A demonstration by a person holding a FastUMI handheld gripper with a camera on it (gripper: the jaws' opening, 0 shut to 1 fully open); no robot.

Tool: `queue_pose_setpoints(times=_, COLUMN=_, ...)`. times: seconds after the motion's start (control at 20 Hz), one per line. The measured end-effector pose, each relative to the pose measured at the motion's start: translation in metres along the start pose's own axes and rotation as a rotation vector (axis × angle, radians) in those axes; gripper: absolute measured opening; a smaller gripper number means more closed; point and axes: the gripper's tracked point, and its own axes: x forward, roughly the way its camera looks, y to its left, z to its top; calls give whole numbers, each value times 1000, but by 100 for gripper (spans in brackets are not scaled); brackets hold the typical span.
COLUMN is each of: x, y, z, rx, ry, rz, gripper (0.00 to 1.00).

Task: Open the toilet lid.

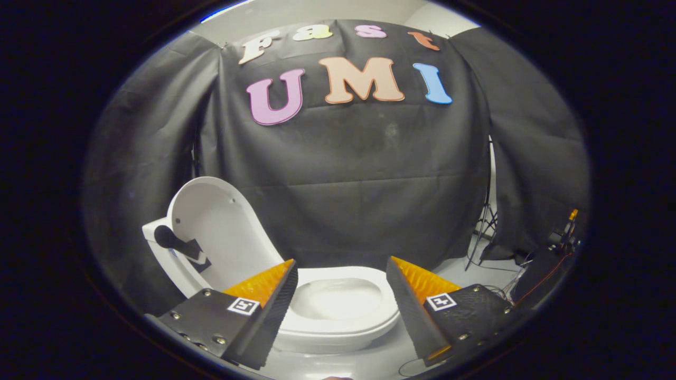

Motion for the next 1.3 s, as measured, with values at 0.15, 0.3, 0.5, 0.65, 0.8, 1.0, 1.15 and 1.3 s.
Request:
queue_pose_setpoints(times=0.15, x=-2, y=-1, z=0, rx=-3, ry=4, rz=-1, gripper=99)
queue_pose_setpoints(times=0.3, x=-2, y=-6, z=2, rx=-4, ry=1, rz=-9, gripper=99)
queue_pose_setpoints(times=0.5, x=-3, y=-12, z=4, rx=-5, ry=-4, rz=-19, gripper=99)
queue_pose_setpoints(times=0.65, x=-3, y=-22, z=8, rx=-19, ry=-1, rz=-27, gripper=99)
queue_pose_setpoints(times=0.8, x=-7, y=-31, z=16, rx=-10, ry=-17, rz=-41, gripper=99)
queue_pose_setpoints(times=1.0, x=-8, y=-43, z=18, rx=-19, ry=-12, rz=-51, gripper=99)
queue_pose_setpoints(times=1.15, x=-9, y=-67, z=42, rx=-83, ry=-42, rz=-41, gripper=99)
queue_pose_setpoints(times=1.3, x=-10, y=-103, z=75, rx=-132, ry=-92, rz=-62, gripper=99)
